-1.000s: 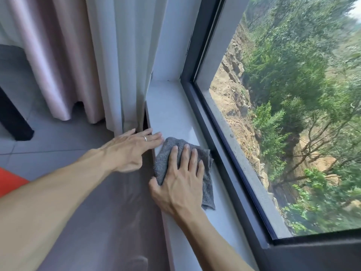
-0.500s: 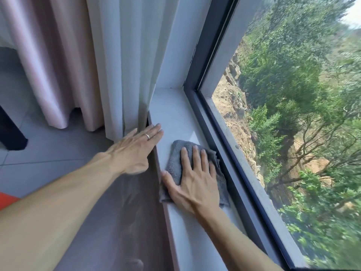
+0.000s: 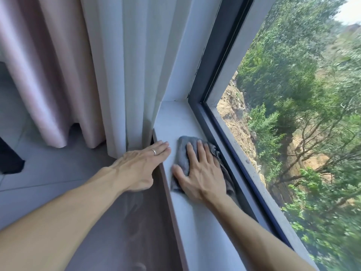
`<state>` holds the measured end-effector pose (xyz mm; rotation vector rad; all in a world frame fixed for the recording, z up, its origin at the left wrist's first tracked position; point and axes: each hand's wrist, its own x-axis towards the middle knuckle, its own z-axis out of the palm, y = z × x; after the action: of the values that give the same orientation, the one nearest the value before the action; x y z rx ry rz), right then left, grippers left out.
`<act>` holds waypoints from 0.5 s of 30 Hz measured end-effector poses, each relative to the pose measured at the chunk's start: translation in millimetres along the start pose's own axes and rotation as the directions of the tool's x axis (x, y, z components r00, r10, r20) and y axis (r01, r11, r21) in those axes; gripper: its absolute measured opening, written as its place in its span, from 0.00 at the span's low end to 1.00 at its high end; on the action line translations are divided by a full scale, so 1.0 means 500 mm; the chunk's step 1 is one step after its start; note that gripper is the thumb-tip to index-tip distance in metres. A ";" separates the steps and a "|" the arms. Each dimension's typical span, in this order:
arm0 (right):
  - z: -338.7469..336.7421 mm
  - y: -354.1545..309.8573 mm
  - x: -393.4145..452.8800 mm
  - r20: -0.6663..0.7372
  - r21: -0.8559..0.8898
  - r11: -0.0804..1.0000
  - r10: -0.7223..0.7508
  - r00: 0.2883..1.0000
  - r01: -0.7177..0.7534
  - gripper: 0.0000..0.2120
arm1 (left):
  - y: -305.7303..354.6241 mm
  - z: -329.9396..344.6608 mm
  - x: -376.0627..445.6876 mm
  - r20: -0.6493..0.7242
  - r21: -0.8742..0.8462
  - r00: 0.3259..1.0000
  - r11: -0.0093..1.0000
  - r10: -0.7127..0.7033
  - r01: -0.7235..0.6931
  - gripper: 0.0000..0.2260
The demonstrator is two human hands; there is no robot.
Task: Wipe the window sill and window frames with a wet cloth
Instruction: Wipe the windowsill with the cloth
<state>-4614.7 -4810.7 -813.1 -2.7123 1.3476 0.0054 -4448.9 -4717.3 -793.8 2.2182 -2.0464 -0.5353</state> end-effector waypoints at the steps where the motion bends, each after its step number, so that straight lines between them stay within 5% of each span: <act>1: 0.004 -0.011 0.032 -0.005 0.014 1.000 0.013 1.000 -0.013 0.39 | -0.004 0.006 0.002 -0.016 -0.021 1.000 1.000 -0.012 0.012 0.42; 8: 0.018 -0.059 -0.101 0.036 0.028 1.000 -0.005 0.999 0.004 0.38 | -0.023 0.005 0.003 -0.007 -0.021 0.999 0.999 0.040 -0.041 0.43; 11: 0.021 -0.068 -0.044 -0.014 0.025 0.999 0.035 0.999 -0.034 0.36 | -0.057 -0.008 0.020 0.066 0.111 0.989 0.984 0.134 -0.140 0.43; 15: 0.024 -0.073 -0.013 -0.018 0.031 0.998 0.049 0.999 -0.048 0.36 | -0.086 -0.026 0.053 0.043 0.194 0.997 0.979 0.063 -0.071 0.42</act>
<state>-4589.0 -4782.4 -821.1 -2.6611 1.4068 -0.0365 -4402.6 -4740.9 -799.3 2.2468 -2.2738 -0.3869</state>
